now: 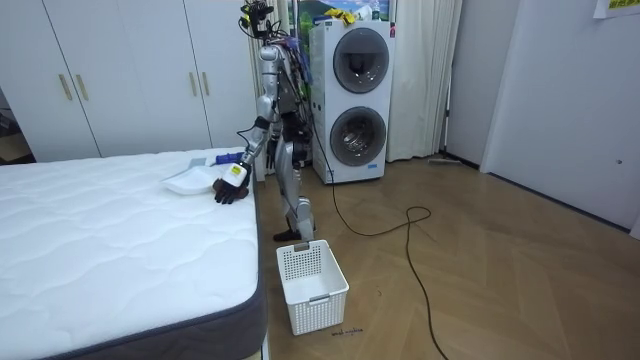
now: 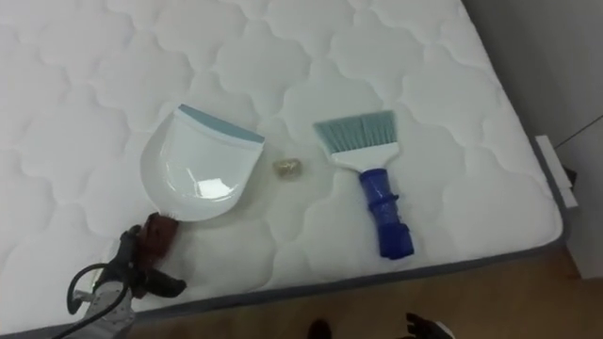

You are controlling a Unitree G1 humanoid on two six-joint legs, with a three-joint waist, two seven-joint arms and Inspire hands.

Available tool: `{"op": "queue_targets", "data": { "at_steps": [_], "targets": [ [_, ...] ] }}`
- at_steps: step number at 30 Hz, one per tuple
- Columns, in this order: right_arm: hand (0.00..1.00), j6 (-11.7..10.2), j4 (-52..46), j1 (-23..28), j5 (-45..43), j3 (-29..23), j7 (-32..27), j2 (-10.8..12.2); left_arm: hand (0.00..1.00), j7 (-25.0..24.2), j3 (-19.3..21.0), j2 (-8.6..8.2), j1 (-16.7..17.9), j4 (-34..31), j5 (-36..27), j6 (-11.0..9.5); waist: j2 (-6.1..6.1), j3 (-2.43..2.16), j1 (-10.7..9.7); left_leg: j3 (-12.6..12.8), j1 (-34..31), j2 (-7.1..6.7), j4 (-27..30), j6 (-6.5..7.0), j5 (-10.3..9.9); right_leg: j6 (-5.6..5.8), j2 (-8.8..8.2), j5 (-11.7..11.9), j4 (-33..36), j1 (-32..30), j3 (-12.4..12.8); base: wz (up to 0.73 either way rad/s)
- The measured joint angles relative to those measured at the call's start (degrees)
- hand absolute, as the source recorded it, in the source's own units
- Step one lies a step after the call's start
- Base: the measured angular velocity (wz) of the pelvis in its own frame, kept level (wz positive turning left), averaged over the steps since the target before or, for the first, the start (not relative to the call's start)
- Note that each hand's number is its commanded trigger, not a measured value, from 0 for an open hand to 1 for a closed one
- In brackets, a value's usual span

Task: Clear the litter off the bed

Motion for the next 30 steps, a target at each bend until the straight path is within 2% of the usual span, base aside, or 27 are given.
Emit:
{"op": "queue_targets", "data": {
  "at_steps": [1,2,5,6,7,11,13,15,18,24,30],
  "targets": [
    [0.0,-0.1,0.0,0.0,0.0,0.0,-0.1,0.0,0.8,0.1,0.0,0.0,-0.2,0.0,-0.3,0.0,0.01,0.01,0.0,0.0,-0.4,0.02,0.3,-0.01,0.0,-0.03,0.01,0.0,0.0,-0.2,0.0,0.03],
    [0.0,-0.1,-0.2,0.0,0.0,0.1,-0.4,0.0,1.0,0.1,0.0,0.0,-0.5,0.0,-0.7,0.0,0.06,0.04,0.1,0.1,-1.0,0.03,0.7,-0.01,0.0,-0.08,-0.01,0.1,0.1,-0.7,0.1,0.0],
    [0.0,-0.1,-1.3,-0.1,0.0,0.6,-1.5,-0.1,1.0,0.6,0.1,0.02,-1.6,0.0,-1.0,0.2,0.11,0.13,0.0,0.1,-2.7,-0.07,1.6,-0.01,0.0,-0.16,-0.52,0.1,1.4,-2.7,0.2,0.0],
    [0.0,-0.1,-1.6,-0.1,0.0,0.9,-1.7,0.0,1.0,1.3,0.2,0.02,-2.3,0.1,-1.1,0.4,0.17,0.39,0.1,0.1,-3.2,-0.15,1.7,-0.02,0.0,-0.18,-0.71,0.0,1.8,-3.3,0.2,0.0],
    [0.0,-0.1,-1.7,-0.1,0.1,1.0,-1.8,-0.1,1.0,1.7,0.3,0.11,-2.5,0.1,-1.1,0.4,0.17,0.38,0.1,0.1,-3.5,-0.18,1.7,-0.01,0.0,-0.2,-0.75,0.1,2.0,-3.6,0.2,0.0],
    [0.0,-0.1,-2.1,-0.1,0.5,1.0,-2.8,-0.1,1.0,3.2,2.1,2.86,-4.1,0.1,-1.2,0.6,0.4,0.62,-0.1,0.1,-5.0,-0.19,3.1,-0.01,0.0,-0.25,-0.86,0.2,2.0,-4.4,0.1,0.01],
    [0.0,-0.1,-2.2,-0.4,0.5,1.0,-3.3,-0.1,1.0,3.1,2.5,3.26,-4.7,0.2,-1.3,0.8,0.61,0.96,-0.3,0.1,-5.7,-0.23,3.5,-0.01,0.0,-0.16,-0.95,0.4,2.1,-4.8,0.1,0.05],
    [0.0,-0.1,-2.3,-0.8,0.5,1.0,-3.3,-0.1,1.0,3.6,2.5,3.56,-5.1,0.2,-1.3,1.2,0.66,1.03,-0.7,0.1,-6.6,-0.35,3.6,0.01,0.0,-0.09,-1.02,0.4,2.3,-5.7,0.1,0.0],
    [0.0,-0.2,-3.0,-0.9,0.5,1.0,-3.6,-0.1,1.0,3.6,2.4,3.55,-5.1,0.1,-1.4,1.6,0.84,1.16,-1.2,0.1,-7.1,-0.51,3.7,0.16,0.1,-0.09,-1.36,0.4,2.7,-6.5,0.0,0.0],
    [0.0,-1.1,-3.8,-0.9,0.3,1.1,-3.8,-0.1,1.0,2.1,2.2,2.04,-4.8,0.3,-3.4,1.8,0.96,1.26,-1.4,0.2,-7.8,-0.77,3.5,0.36,0.2,0.1,-1.89,0.3,2.9,-7.2,-0.8,0.01],
    [0.0,-1.3,-3.9,-0.9,-0.3,1.0,-3.7,-0.1,1.0,0.9,2.3,1.97,-4.8,0.3,-3.5,1.4,0.71,1.41,-1.4,0.9,-7.5,-0.92,3.3,0.36,0.2,0.24,-2.0,-0.1,3.4,-7.2,-0.8,0.0]
  ]
}}
